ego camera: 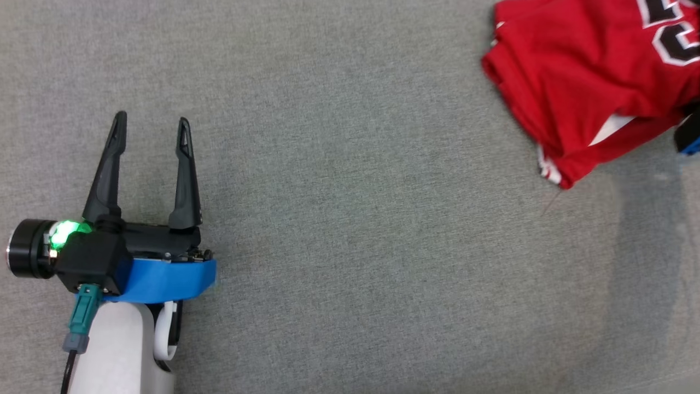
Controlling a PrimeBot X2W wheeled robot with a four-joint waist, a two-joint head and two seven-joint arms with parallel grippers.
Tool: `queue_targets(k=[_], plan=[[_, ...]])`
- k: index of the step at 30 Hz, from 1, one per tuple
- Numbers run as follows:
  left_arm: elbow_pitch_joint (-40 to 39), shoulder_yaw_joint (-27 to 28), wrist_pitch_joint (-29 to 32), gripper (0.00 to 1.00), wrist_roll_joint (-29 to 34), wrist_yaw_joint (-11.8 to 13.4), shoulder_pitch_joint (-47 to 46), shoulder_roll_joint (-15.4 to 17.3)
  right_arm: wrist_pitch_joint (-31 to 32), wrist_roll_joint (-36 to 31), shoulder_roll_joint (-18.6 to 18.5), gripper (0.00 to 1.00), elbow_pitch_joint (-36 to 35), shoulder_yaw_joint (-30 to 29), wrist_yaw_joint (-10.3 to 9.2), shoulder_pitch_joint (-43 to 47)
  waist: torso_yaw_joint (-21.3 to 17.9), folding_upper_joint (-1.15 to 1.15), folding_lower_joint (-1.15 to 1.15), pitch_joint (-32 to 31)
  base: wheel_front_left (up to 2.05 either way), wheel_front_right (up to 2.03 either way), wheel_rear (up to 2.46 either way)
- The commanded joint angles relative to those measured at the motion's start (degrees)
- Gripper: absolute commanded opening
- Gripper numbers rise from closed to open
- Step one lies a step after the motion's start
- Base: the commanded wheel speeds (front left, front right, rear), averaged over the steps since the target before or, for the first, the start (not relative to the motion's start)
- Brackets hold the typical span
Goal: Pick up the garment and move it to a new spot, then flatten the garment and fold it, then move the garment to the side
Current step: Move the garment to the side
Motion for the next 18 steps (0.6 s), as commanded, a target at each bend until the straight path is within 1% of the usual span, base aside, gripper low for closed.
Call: queue_targets(k=[1,4,8,14,15,16,18], plan=[[-0.7,0.0,-0.1,1.0,0.4,0.0,-1.3,0.5,0.0,-0.1,-1.5,0.0,1.7,-0.1,-0.01,-2.4,0.6,-0.02,-0.01,1.2,0.0,0.0,0.0],[-1.5,0.0,-0.1,1.0,0.5,0.0,-1.6,1.0,0.5,0.7,-3.8,0.0,6.4,-0.9,-0.01,-5.6,0.7,-0.02,-0.01,1.9,0.0,0.0,0.0],[-1.8,0.2,-0.1,1.0,0.4,0.3,-2.1,1.4,0.5,1.1,-5.4,0.0,11.7,-1.6,-0.01,-9.6,0.9,-0.02,-0.01,2.4,0.0,0.0,0.0],[-2.6,-0.3,-0.1,1.0,0.5,0.5,-2.5,1.7,0.1,0.2,-6.4,0.0,18.1,-0.7,-0.01,-14.6,1.6,-0.02,-0.01,3.6,0.0,0.0,0.0],[-2.6,-0.3,-0.1,1.0,0.5,0.5,-2.4,1.9,0.0,0.0,-6.3,0.27,18.9,-0.5,-0.01,-15.2,1.7,-0.02,-0.01,3.8,0.0,0.0,0.0],[-2.6,-0.3,-0.1,1.0,0.4,0.5,-2.4,1.9,0.1,-0.1,-6.2,1.0,19.9,-0.3,-0.01,-15.7,1.8,-0.02,-0.01,3.9,0.0,0.0,0.0],[-2.7,-0.2,-0.1,1.0,0.3,0.5,-2.2,1.9,-0.1,-0.5,-5.9,1.0,21.4,-0.2,-0.01,-16.6,2.0,-0.02,-0.01,3.9,0.0,0.0,0.0]])
